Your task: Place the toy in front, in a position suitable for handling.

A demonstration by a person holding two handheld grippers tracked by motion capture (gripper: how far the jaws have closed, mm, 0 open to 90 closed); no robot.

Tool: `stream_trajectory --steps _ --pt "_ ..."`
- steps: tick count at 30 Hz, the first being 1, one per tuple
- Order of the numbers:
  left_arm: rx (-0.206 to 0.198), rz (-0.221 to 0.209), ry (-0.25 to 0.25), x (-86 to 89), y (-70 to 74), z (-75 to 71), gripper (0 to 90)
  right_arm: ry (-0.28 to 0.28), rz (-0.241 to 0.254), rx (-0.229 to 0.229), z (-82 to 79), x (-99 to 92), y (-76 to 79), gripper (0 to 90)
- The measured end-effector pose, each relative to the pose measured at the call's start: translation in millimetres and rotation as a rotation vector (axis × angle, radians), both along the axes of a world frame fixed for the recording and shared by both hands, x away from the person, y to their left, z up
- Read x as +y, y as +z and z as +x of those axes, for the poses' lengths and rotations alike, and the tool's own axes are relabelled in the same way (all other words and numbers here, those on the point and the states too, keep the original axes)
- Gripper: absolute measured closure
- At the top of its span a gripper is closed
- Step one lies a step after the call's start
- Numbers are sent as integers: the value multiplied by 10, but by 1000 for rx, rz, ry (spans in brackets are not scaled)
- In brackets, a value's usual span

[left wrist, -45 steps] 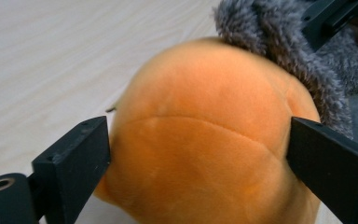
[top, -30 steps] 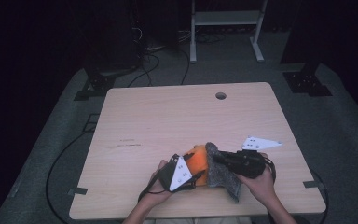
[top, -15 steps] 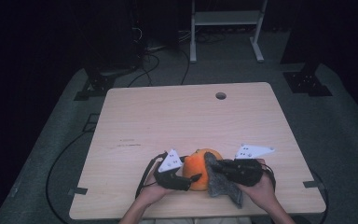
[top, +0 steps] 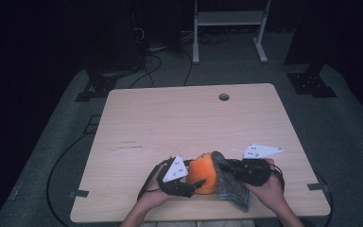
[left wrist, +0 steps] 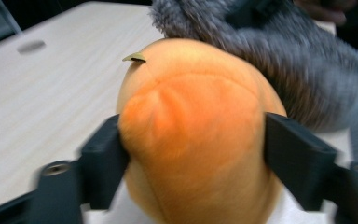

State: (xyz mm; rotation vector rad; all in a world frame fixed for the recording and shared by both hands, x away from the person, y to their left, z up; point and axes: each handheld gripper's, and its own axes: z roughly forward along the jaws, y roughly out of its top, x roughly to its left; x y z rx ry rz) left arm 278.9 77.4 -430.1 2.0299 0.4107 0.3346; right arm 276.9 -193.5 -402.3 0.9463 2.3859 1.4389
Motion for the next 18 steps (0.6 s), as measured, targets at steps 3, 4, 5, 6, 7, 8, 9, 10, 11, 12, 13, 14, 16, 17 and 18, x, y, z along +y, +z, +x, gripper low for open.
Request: stream_trajectory --steps 3,4,5,6,7,8,9,10,11,12,13,14,16,17,18 --pt "5 7 10 -23 18 10 184 50 -1 -30 -73 143 42 791" --pt "-18 15 16 -27 18 -5 217 64 -6 -45 -94 191 53 791" --pt "-58 32 16 -28 17 -29 271 73 -6 -51 -109 227 62 791" --pt "-91 43 19 -28 15 -51 308 78 -8 -54 -112 243 68 791" --pt "-106 44 21 -26 14 -62 342 77 -12 -56 -105 240 70 792" --pt "-123 32 25 -29 13 -75 363 71 -12 -54 -92 222 72 792" --pt "-130 24 25 -36 15 -82 378 49 6 -39 -66 179 77 793" --pt "-146 9 26 -57 24 -93 384 39 18 -27 -53 155 86 793" --pt "-169 5 31 -78 36 -103 392 35 25 -30 -60 141 107 793" --pt "-202 3 31 -107 48 -117 399 36 30 -44 -80 150 130 793" --pt "-219 10 29 -119 57 -125 402 56 49 -50 -105 172 161 793" --pt "-231 1 30 -138 56 -136 402 68 55 -56 -120 196 176 793" --pt "-254 28 33 -127 39 -123 396 73 30 -81 -132 255 196 792" --pt "-242 37 35 -115 14 -107 384 71 24 -75 -114 263 186 793" --pt "-222 36 32 -105 -2 -91 357 66 17 -61 -82 269 147 793"
